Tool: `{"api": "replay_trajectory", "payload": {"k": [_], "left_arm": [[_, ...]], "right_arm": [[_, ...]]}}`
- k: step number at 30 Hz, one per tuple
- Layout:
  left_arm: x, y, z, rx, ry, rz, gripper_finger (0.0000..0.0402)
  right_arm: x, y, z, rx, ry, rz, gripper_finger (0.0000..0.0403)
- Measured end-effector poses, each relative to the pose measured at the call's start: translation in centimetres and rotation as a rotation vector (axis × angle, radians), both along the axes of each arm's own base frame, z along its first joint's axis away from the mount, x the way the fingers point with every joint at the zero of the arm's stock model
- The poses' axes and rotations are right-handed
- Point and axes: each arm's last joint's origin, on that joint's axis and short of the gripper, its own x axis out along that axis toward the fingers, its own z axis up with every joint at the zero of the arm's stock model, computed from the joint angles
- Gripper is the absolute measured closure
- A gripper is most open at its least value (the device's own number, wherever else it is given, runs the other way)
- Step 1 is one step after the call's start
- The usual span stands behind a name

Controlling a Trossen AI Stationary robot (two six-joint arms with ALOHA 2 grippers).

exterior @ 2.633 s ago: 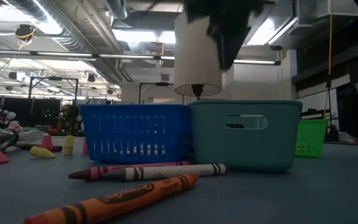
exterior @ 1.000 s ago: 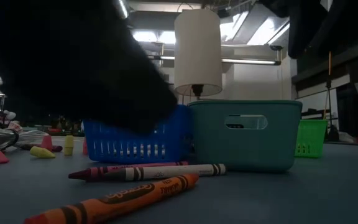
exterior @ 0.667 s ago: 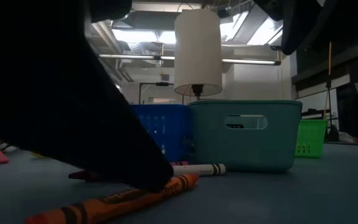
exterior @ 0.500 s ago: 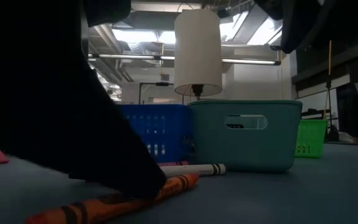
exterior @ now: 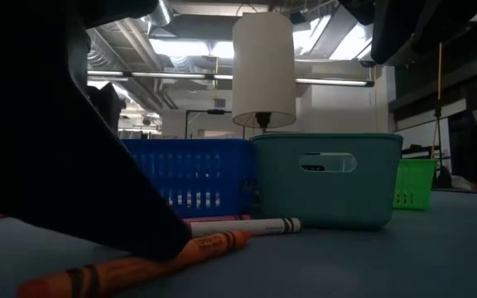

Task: Sort crayons
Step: Put the orange crayon into the black bin

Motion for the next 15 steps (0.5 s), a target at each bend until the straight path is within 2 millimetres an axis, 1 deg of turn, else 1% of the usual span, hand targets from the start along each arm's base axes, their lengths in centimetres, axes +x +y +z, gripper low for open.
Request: {"api": "replay_trajectory", "payload": {"k": [8,15], "left_arm": [[-0.2,0.0,0.3,0.031,-0.032,0.022,0.0276],[0.4,-0.7,1.6,-0.005,-0.059,0.015,0.0277]], "right_arm": [[0.0,0.0,0.0,0.000,0.000,0.000,0.0274],[0.0,0.0,0.0,0.001,-0.001,0.000,0.0274]]}}
